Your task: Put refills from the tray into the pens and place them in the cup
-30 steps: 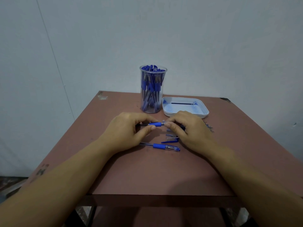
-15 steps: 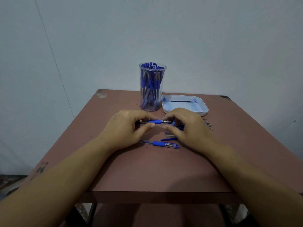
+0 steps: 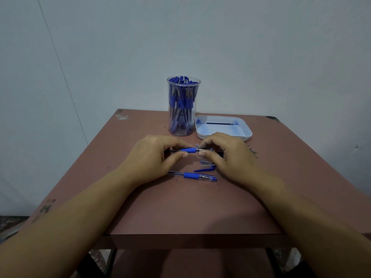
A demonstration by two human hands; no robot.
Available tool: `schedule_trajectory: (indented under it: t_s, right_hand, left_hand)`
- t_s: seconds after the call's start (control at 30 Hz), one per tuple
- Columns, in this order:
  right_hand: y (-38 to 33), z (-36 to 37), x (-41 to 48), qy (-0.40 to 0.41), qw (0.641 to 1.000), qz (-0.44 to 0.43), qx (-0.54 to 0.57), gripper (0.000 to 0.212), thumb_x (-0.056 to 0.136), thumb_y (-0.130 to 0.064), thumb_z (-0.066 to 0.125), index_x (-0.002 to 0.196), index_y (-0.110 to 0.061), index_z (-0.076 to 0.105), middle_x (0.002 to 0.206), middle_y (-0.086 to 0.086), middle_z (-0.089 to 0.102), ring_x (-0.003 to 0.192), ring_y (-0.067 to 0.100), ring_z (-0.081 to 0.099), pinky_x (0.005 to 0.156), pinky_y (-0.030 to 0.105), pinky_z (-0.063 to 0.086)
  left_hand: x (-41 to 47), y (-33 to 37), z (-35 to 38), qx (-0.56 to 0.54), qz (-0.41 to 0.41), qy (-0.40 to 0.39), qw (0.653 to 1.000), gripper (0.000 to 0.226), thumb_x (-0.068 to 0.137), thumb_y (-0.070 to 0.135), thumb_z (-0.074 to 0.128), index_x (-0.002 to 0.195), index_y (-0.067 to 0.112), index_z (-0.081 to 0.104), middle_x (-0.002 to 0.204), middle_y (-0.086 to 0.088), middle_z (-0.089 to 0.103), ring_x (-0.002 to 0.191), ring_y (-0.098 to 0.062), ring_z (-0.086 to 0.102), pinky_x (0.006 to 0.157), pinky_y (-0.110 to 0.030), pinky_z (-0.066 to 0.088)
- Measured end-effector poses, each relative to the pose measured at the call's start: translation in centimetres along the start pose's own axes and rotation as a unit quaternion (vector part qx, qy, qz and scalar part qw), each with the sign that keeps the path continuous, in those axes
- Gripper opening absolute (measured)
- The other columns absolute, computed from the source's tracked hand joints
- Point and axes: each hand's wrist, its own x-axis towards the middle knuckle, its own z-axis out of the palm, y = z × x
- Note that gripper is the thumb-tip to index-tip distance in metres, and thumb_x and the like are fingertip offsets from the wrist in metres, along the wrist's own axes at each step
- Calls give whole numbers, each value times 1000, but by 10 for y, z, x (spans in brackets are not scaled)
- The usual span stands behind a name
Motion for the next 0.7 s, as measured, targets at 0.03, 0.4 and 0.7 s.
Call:
schedule_trajectory:
  t_s: [0.03,0.4,0.7]
  right_hand:
    - [2,-1,-1,-20,1000,17,4,6,89,-31,68,92,-30,63,82,-12,62,75,9,54,63,15,41]
    - [16,-12,-8,-160,985,45,-41,12,81,-46,72,92,-42,70,109,-18,49,111,0,42,94,20,38]
    - [16,-11,-4,-14,998,58,28,25,86,-31,70,86,-52,57,80,-8,63,70,12,54,66,33,50]
  left_hand:
    - [0,-1,0,2,-2,-3,1000,22,88,40,62,108,36,72,87,30,65,76,9,58,66,-17,47]
    - [-4,-7,-5,6,-36,14,999,25,85,43,61,107,36,73,75,25,64,64,2,56,61,-19,43]
    - [-4,-6,-4,2,-36,-2,999,24,86,41,61,107,38,72,84,27,67,72,2,61,65,-23,50]
